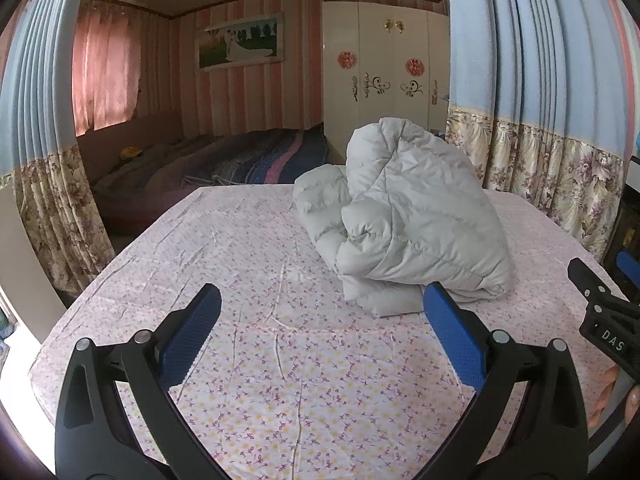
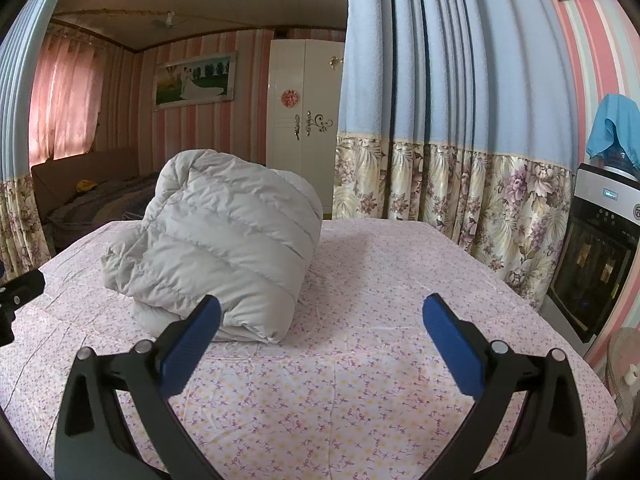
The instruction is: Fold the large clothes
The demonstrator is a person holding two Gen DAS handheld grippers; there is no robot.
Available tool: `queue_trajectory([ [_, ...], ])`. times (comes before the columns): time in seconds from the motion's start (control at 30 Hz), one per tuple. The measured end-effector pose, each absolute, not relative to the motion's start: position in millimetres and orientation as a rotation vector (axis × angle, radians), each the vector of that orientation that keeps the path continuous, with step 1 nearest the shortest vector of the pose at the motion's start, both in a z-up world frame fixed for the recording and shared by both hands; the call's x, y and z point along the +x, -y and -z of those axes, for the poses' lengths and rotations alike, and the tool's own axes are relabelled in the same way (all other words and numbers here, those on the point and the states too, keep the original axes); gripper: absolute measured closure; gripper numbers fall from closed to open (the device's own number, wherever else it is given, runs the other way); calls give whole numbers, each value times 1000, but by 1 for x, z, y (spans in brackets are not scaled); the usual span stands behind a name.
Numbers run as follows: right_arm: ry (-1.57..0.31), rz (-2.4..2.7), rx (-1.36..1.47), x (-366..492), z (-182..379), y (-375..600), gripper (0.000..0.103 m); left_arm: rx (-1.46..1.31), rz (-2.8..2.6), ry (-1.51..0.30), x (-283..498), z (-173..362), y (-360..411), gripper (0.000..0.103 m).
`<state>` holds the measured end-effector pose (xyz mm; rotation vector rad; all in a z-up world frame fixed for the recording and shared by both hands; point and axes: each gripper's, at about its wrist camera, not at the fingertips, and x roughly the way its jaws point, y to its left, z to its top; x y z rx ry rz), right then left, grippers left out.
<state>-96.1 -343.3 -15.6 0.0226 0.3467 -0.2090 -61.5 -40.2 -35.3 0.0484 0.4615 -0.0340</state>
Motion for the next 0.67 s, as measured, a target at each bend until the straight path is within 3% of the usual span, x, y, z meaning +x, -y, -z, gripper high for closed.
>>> queue_trajectory([
  [0.67, -355, 215, 28, -98, 21, 344, 2, 72, 30, -462, -65, 35, 43, 3],
])
